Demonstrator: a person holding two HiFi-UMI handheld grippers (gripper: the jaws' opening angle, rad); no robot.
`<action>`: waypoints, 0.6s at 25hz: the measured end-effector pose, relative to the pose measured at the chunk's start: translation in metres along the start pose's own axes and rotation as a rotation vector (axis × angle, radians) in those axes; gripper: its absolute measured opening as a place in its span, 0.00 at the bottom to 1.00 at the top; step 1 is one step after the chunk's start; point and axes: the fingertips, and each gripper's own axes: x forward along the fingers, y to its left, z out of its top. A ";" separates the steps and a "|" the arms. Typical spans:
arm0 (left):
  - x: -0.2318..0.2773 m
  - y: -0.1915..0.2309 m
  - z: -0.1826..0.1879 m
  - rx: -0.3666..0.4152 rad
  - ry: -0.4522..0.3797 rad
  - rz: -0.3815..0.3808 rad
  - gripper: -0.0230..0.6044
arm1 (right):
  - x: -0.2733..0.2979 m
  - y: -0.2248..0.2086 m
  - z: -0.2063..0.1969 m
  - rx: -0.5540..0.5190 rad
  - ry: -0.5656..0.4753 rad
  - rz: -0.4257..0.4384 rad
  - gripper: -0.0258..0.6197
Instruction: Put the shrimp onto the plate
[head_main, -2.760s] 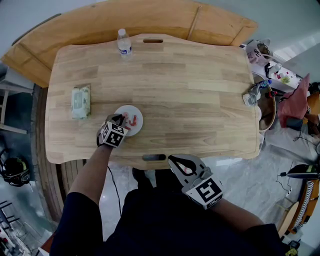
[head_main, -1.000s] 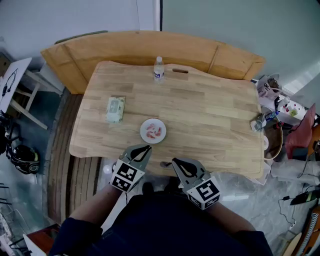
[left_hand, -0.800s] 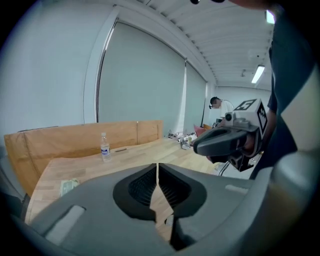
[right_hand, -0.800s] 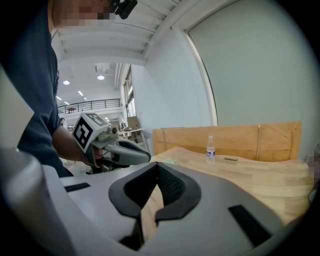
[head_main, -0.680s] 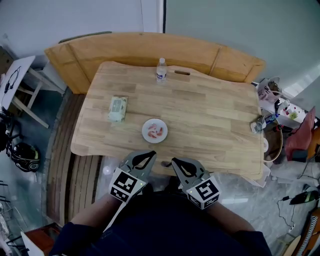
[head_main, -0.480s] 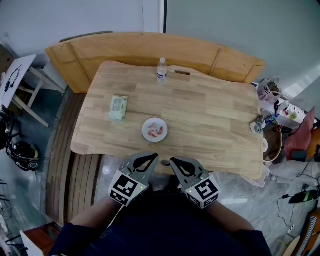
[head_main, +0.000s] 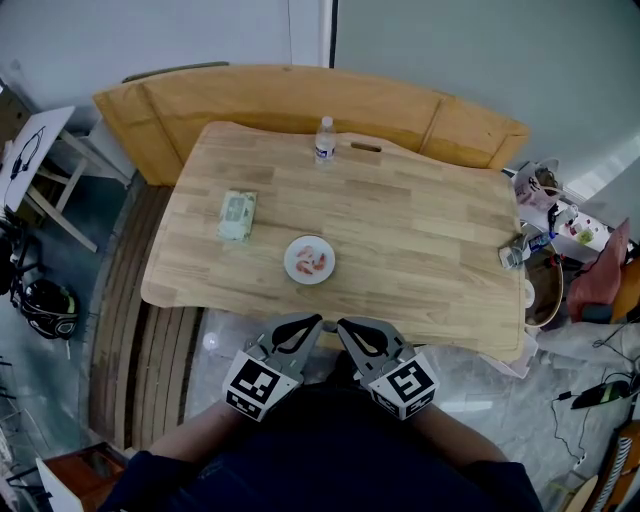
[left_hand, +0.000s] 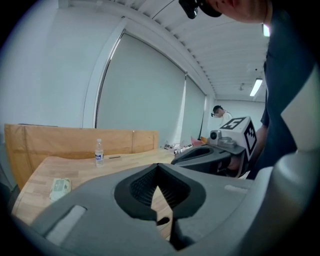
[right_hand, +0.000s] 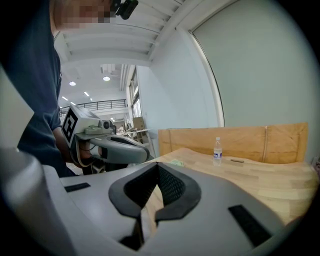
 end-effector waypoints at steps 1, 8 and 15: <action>0.000 -0.001 0.000 0.002 0.000 0.000 0.04 | -0.001 0.001 0.000 0.000 0.000 0.001 0.05; -0.002 0.002 0.001 0.005 0.004 0.006 0.04 | -0.002 0.001 0.008 -0.005 -0.007 0.007 0.05; 0.000 0.005 0.001 0.002 0.005 0.012 0.04 | -0.001 -0.004 0.006 0.000 -0.007 0.002 0.05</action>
